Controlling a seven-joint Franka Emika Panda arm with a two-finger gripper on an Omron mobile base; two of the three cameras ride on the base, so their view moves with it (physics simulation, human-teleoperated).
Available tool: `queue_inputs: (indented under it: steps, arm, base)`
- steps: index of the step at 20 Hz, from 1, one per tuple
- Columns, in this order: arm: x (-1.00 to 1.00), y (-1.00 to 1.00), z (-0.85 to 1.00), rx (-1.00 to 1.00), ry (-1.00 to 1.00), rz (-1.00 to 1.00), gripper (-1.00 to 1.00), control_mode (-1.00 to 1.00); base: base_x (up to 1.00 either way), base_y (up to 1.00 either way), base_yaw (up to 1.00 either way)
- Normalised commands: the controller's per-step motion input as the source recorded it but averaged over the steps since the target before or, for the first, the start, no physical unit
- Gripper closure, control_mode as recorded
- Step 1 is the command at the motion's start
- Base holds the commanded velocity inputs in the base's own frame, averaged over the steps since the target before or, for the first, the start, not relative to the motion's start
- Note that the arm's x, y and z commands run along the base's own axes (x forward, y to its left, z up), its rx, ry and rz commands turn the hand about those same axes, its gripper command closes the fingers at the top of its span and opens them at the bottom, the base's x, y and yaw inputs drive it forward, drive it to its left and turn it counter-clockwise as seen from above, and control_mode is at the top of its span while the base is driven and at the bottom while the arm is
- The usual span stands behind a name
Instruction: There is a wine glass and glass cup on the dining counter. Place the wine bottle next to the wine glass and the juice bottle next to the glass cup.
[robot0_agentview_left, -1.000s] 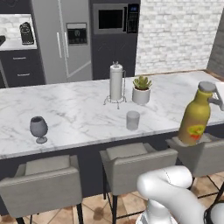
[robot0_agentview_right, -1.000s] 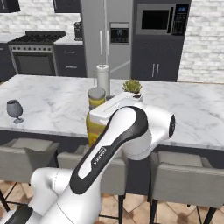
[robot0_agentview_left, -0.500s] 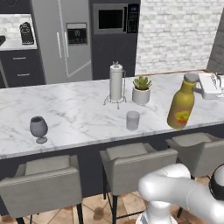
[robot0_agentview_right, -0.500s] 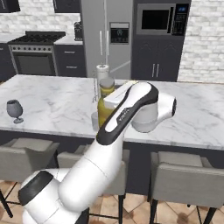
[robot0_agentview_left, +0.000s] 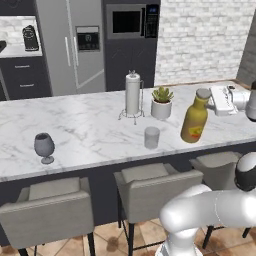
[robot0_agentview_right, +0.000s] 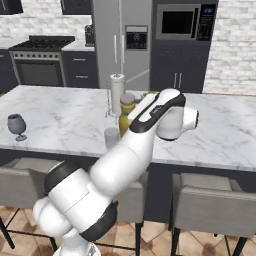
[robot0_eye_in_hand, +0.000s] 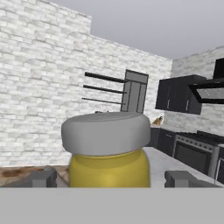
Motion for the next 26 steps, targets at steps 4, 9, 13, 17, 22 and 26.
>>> queue_inputs:
  steps: [4,9,13,17,22,26]
  arm:
    - [0.51,0.00,-0.34,0.00,-0.01,0.07,1.00,-1.00]
    - [0.39,-0.01,-0.40,-0.03,0.00,0.03,1.00,-1.00]
    - [0.27,-0.08,-0.39,-0.05,0.00,0.00,1.00,-1.00]
    - [0.29,0.00,-0.21,-0.04,0.00,0.00,1.00,-1.00]
    - [0.19,0.00,-0.16,-0.01,0.00,0.00,1.00,-1.00]
    - [0.26,0.00,-0.23,-0.03,0.00,0.00,1.00,-1.00]
  base:
    - [0.00,0.00,0.00]
    - [0.00,0.00,0.00]
    - [0.00,0.00,0.00]
    - [0.00,0.00,0.00]
    - [0.00,0.00,0.00]
    - [0.00,0.00,0.00]
